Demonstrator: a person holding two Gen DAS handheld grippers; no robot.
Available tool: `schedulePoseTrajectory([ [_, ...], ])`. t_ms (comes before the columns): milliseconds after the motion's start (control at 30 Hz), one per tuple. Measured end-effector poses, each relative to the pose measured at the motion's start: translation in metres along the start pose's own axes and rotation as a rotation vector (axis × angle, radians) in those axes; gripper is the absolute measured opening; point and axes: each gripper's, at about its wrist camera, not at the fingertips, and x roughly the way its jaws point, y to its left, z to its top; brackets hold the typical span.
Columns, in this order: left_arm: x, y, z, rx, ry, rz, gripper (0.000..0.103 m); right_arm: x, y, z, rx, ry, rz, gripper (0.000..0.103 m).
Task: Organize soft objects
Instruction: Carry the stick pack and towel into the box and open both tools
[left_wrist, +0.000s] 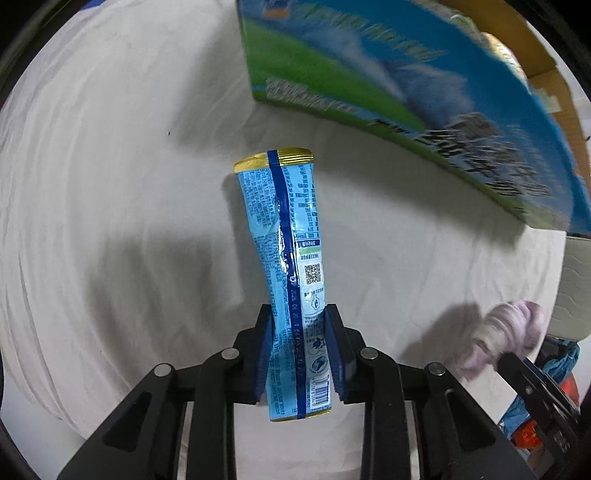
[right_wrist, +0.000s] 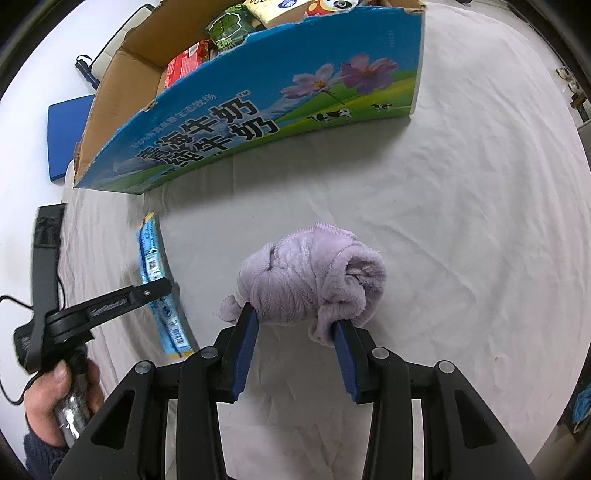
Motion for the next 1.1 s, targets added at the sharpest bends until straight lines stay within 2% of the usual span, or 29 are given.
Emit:
schedulePoseTrajectory([
  [133, -0.03, -0.013, -0.013, 0.049, -0.057, -0.014, 0.024, -0.006, 0.0, -0.002, -0.003, -0.009, 0.018, 0.043],
  [400, -0.114, -0.042, -0.02, 0.171, -0.195, -0.075, 0.024, -0.064, 0.013, 0.002, -0.046, -0.081, 0.081, 0.043],
  [433, -0.132, -0.041, -0.006, 0.182, -0.205, -0.081, 0.024, -0.075, 0.016, 0.005, -0.054, -0.096, 0.091, 0.043],
  [567, -0.165, -0.053, 0.012, 0.216, -0.255, -0.11, 0.024, -0.115, 0.03, 0.018, -0.083, -0.154, 0.124, 0.043],
  [733, -0.181, -0.073, 0.047, 0.248, -0.309, -0.105, 0.024, -0.15, 0.048, 0.052, -0.106, -0.225, 0.133, 0.043],
  [933, -0.184, -0.086, 0.09, 0.27, -0.324, -0.082, 0.024, -0.146, 0.065, 0.092, -0.098, -0.249, 0.111, 0.043],
  [1100, -0.18, -0.085, 0.119, 0.275, -0.31, -0.06, 0.024, -0.122, 0.076, 0.121, -0.099, -0.232, 0.079, 0.043],
])
